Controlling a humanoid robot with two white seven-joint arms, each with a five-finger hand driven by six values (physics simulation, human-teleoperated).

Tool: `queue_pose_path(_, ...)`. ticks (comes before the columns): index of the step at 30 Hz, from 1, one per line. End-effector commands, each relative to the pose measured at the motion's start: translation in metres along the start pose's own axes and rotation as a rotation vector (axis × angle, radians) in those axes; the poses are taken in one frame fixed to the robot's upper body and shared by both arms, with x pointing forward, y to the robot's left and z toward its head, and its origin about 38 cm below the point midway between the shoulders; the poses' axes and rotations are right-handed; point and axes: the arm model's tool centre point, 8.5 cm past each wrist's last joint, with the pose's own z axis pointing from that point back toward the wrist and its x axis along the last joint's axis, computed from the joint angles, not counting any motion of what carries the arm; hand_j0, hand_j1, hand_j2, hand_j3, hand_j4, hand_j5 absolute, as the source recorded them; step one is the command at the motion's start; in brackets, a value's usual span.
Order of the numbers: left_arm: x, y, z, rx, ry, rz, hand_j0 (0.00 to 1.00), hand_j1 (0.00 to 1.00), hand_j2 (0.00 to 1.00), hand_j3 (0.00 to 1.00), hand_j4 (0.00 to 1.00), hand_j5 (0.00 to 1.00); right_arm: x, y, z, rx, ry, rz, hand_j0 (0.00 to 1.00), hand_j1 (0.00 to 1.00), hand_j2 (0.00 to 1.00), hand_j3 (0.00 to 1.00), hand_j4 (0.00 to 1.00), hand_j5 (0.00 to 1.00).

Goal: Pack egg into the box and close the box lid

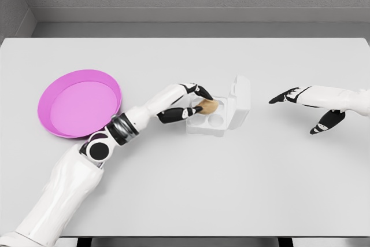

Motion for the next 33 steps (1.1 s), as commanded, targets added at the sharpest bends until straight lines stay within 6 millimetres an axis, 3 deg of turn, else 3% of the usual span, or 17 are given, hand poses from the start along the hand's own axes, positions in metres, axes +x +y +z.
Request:
queue_pose_path(1, 0.000, 0.012, 0.003, 0.034, -0.001, -0.005, 0.62, 0.62, 0.62, 0.62, 0.62, 0.62, 0.000, -0.001, 0.000, -0.005, -0.001, -0.006, 1.00, 1.00, 1.00, 1.00, 1.00, 1.00)
queue_pose_path(3, -0.002, 0.022, 0.006, 0.050, 0.008, -0.020, 0.70, 0.70, 0.70, 0.70, 0.70, 0.70, 0.000, -0.001, 0.001, -0.004, 0.000, -0.006, 1.00, 1.00, 1.00, 1.00, 1.00, 1.00)
queue_pose_path(20, -0.002, 0.033, 0.012, 0.082, 0.009, -0.036, 0.81, 0.81, 0.81, 0.81, 0.81, 0.81, 0.001, -0.001, 0.000, -0.005, -0.002, -0.004, 1.00, 1.00, 1.00, 1.00, 1.00, 1.00)
queue_pose_path(30, 0.003, 0.038, 0.012, 0.084, -0.008, -0.049, 0.81, 0.81, 0.81, 0.81, 0.81, 0.81, 0.001, -0.002, 0.000, -0.006, -0.004, 0.001, 1.00, 1.00, 1.00, 1.00, 1.00, 1.00)
queue_pose_path(33, 0.012, 0.055, 0.021, 0.105, -0.036, -0.054, 0.83, 0.83, 0.83, 0.83, 0.83, 0.83, 0.000, -0.004, 0.002, -0.012, 0.003, 0.001, 1.00, 1.00, 1.00, 1.00, 1.00, 1.00)
